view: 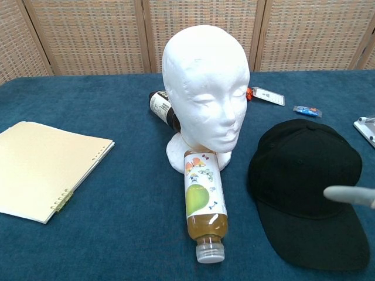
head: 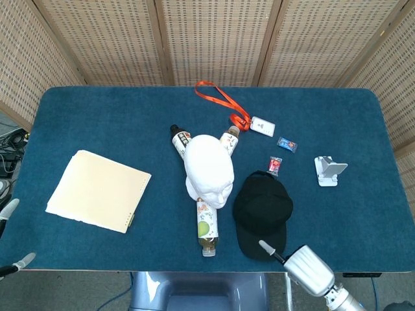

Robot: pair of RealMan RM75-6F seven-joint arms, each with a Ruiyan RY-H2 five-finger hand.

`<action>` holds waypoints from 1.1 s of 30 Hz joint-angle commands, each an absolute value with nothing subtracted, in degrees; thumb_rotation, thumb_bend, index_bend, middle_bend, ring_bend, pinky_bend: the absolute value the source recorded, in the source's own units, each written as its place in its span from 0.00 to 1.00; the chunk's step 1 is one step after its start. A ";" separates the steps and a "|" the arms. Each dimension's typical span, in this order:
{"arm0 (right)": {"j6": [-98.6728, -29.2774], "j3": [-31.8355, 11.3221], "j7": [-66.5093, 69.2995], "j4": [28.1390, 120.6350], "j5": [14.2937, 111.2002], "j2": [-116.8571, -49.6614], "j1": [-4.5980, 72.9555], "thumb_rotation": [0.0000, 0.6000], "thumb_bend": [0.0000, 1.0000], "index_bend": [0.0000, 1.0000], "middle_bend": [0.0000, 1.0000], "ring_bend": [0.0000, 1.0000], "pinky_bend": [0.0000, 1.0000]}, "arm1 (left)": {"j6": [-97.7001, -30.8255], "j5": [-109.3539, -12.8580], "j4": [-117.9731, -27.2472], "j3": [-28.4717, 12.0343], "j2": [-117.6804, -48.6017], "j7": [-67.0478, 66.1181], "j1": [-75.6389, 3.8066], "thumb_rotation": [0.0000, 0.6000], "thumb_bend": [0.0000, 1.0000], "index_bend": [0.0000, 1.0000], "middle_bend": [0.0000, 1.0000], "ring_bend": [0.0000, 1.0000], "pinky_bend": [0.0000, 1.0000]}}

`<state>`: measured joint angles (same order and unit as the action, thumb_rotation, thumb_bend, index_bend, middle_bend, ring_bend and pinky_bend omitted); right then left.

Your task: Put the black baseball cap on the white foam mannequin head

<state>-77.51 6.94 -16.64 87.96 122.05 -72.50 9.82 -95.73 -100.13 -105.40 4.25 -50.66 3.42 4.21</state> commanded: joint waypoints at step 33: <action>-67.27 5.59 -27.03 76.94 116.97 -87.05 17.98 1.00 0.28 0.09 1.00 1.00 1.00 | -92.24 -96.33 -106.95 3.29 -50.94 1.38 2.68 1.00 0.00 0.00 0.00 0.00 0.00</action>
<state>-67.02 5.32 -26.62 77.24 116.87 -86.76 18.07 -92.24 -96.44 -106.94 3.35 -50.92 1.43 2.69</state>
